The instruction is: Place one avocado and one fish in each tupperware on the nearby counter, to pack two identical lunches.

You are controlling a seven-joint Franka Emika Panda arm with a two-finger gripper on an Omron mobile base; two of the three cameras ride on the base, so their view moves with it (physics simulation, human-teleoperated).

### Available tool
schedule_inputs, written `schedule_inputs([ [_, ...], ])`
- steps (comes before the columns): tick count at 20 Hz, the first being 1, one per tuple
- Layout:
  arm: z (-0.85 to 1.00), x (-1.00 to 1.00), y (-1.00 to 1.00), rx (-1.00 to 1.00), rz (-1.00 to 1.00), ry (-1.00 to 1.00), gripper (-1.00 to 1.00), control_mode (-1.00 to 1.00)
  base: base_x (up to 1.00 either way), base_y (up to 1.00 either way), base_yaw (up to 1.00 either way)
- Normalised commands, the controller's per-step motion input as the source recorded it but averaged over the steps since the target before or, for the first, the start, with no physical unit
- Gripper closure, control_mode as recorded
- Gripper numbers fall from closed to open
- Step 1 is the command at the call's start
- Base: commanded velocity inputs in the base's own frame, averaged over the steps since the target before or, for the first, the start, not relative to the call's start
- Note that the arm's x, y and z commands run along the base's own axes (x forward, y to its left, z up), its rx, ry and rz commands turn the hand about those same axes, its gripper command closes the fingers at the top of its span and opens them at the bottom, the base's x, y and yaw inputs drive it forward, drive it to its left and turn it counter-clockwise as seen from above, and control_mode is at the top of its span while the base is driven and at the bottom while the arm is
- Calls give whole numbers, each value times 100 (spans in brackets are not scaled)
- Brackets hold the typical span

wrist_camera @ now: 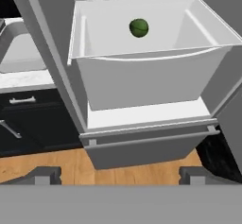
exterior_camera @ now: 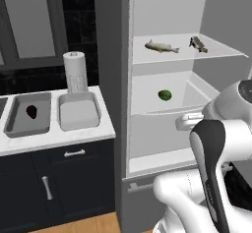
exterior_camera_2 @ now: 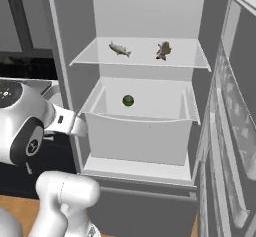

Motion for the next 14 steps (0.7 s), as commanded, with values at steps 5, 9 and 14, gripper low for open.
schedule_inputs([
  [5, 0, 0, 0, 0, 0, 0, -100, 100, 41, -45, 0],
  [9, 0, 0, 0, 0, 0, 0, -100, 100, 53, -46, 0],
  [14, 0, 0, 0, 0, 0, 0, -100, 100, 49, -8, 0],
])
